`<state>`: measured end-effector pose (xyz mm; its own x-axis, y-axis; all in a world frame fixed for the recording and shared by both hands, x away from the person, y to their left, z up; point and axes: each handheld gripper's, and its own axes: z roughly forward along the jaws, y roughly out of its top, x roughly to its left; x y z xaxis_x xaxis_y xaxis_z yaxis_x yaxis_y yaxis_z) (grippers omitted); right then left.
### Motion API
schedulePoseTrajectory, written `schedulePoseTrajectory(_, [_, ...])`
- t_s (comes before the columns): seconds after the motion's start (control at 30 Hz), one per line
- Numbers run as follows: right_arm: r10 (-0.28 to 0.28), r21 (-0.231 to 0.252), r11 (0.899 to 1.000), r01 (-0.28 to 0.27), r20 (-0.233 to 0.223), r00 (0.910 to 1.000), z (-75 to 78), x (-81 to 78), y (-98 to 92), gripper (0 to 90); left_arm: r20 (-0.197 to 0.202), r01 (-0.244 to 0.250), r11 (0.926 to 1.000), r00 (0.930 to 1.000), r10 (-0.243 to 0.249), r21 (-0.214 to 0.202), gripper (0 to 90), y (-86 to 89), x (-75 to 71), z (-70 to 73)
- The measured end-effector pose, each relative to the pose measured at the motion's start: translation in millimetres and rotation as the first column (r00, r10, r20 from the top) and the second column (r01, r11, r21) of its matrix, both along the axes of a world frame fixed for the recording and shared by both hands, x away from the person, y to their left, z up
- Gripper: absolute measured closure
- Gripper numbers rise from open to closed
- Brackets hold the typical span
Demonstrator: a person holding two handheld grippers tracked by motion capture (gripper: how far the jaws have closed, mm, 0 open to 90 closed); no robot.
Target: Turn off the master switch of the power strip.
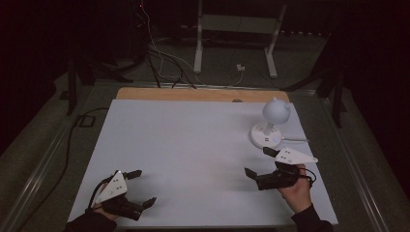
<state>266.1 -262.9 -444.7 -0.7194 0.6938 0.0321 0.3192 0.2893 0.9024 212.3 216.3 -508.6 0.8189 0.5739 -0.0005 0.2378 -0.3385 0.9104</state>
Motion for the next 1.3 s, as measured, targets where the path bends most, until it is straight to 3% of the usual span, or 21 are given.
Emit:
schedulePoseTrajectory(0.33, [-0.059,0.008,0.998,0.059,0.015,0.9981,3.3,12.5,-6.6,0.0,0.001,-0.002,1.0,1.0,0.002,0.003,0.4,0.2,0.0,-0.2])
schedulePoseTrajectory(0.57, [-0.126,0.012,0.992,0.126,0.024,0.9917,7.4,21.7,-14.9,0.0,0.0,-0.006,1.0,1.0,0.006,-0.003,0.4,0.9,0.2,0.1])
schedulePoseTrajectory(1.0, [-0.237,-0.015,0.971,0.237,0.022,0.9713,5.3,39.6,-29.3,0.0,0.0,-0.007,1.0,1.0,0.007,-0.001,0.4,0.9,0.4,0.1])
schedulePoseTrajectory(1.13, [-0.265,0.0,0.964,0.265,-0.013,0.9641,2.5,46.9,-33.6,0.0,-0.001,-0.006,1.0,1.0,0.006,0.006,0.4,0.6,0.4,-0.2])
schedulePoseTrajectory(1.3, [-0.299,-0.019,0.954,0.299,-0.016,0.954,-0.8,55.1,-38.7,0.0,-0.003,-0.008,1.0,1.0,0.008,0.001,0.4,1.0,0.6,-0.2])
